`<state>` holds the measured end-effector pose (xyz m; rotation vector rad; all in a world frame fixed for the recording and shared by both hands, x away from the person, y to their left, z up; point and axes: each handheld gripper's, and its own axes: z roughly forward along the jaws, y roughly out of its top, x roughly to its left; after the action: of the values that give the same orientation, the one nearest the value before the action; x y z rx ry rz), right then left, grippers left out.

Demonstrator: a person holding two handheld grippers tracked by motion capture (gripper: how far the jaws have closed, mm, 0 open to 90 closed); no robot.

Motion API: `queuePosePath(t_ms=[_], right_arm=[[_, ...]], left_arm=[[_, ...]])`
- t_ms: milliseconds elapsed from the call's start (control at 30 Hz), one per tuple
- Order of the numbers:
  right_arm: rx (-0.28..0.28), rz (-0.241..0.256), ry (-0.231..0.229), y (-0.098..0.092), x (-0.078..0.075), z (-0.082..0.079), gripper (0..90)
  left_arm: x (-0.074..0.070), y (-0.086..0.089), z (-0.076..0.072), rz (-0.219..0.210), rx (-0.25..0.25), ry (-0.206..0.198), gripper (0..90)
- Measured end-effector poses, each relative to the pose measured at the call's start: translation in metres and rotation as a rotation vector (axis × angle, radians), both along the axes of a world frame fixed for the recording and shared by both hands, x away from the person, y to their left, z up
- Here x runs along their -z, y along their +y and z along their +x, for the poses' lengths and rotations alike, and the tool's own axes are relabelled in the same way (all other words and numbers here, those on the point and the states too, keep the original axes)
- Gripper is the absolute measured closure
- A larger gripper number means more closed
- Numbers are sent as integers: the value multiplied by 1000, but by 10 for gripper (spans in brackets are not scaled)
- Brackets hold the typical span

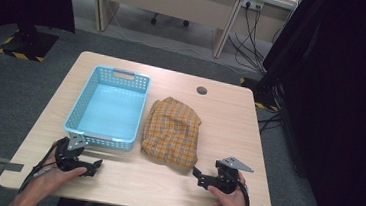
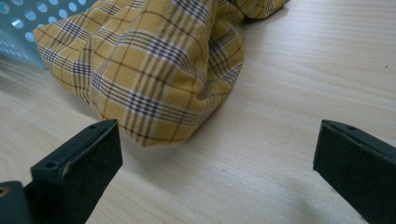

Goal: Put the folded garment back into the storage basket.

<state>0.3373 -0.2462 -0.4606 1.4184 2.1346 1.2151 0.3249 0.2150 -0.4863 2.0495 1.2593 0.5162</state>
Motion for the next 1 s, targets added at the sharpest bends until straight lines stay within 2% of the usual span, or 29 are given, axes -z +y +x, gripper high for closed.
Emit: queuePosePath(t_ms=[433,1000], right_arm=[[-17,19,-12,5,-5,8,19],[-51,58,-2,19,-10,28,23]], left_arm=[[0,0,0,0,0,0,0],[0,0,0,0,0,0,0]])
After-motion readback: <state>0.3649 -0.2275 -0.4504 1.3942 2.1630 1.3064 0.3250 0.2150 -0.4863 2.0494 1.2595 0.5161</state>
